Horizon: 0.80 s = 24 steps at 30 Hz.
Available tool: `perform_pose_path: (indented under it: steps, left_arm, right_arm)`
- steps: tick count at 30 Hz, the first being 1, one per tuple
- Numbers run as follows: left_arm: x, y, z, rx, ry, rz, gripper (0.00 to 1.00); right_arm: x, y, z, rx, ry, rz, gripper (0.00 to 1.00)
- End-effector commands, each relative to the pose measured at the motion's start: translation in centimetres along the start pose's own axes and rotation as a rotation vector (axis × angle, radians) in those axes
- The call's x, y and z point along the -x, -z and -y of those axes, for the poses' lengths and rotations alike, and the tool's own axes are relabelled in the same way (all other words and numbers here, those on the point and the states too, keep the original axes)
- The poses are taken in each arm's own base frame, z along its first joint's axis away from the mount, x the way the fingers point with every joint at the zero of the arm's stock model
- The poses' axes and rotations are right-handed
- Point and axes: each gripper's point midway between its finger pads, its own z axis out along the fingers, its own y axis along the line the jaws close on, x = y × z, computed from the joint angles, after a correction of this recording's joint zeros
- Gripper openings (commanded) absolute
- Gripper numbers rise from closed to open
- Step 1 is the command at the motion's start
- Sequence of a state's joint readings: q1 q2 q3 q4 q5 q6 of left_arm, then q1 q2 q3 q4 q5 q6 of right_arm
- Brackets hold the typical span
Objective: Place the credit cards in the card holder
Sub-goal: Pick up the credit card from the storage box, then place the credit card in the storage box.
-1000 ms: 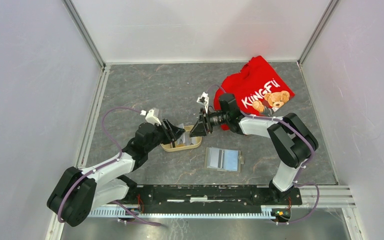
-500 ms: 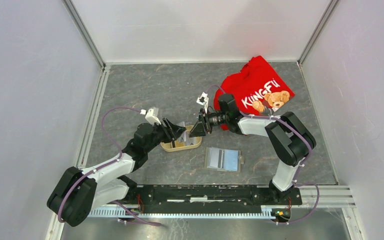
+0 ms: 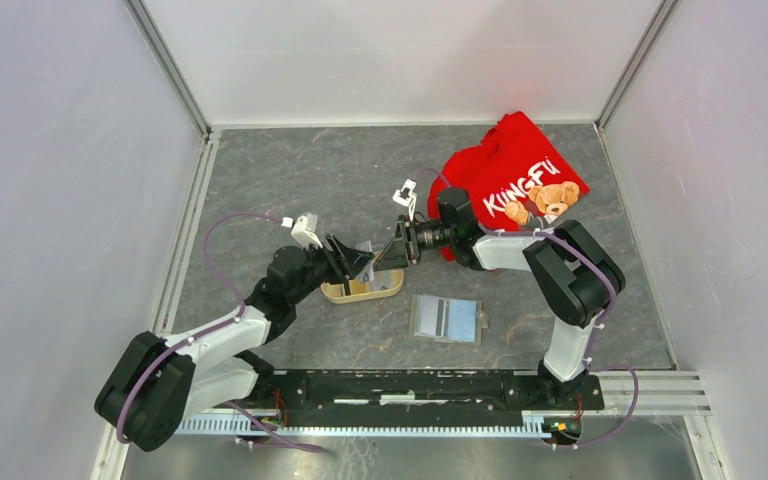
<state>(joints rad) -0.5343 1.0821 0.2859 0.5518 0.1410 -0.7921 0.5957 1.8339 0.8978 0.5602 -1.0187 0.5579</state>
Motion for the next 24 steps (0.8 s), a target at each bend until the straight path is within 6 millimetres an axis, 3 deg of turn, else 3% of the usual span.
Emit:
perform_pose_path:
  steps: [1,6,15,24]
  left_arm:
    - [0.6,0.0,0.5,-0.035,-0.035,0.031,0.43]
    - [0.5,0.0,0.3,-0.031,-0.039,0.027,0.43]
    - [0.5,0.1,0.5,-0.043,-0.04,0.026,0.43]
    - [0.3,0.1,0.5,-0.049,-0.042,0.02,0.43]
  right_arm:
    - [1.3,-0.1,-2.1,0.087,0.042,0.034,0.45]
    - [1.1,-0.1,-2.1,0.094,0.04,0.027,0.45]
    - [-0.2,-0.6,-0.1,0.033,0.011,-0.02,0.43]
    - [0.0,-0.7,-1.0,0.071,0.028,-0.022,0.42]
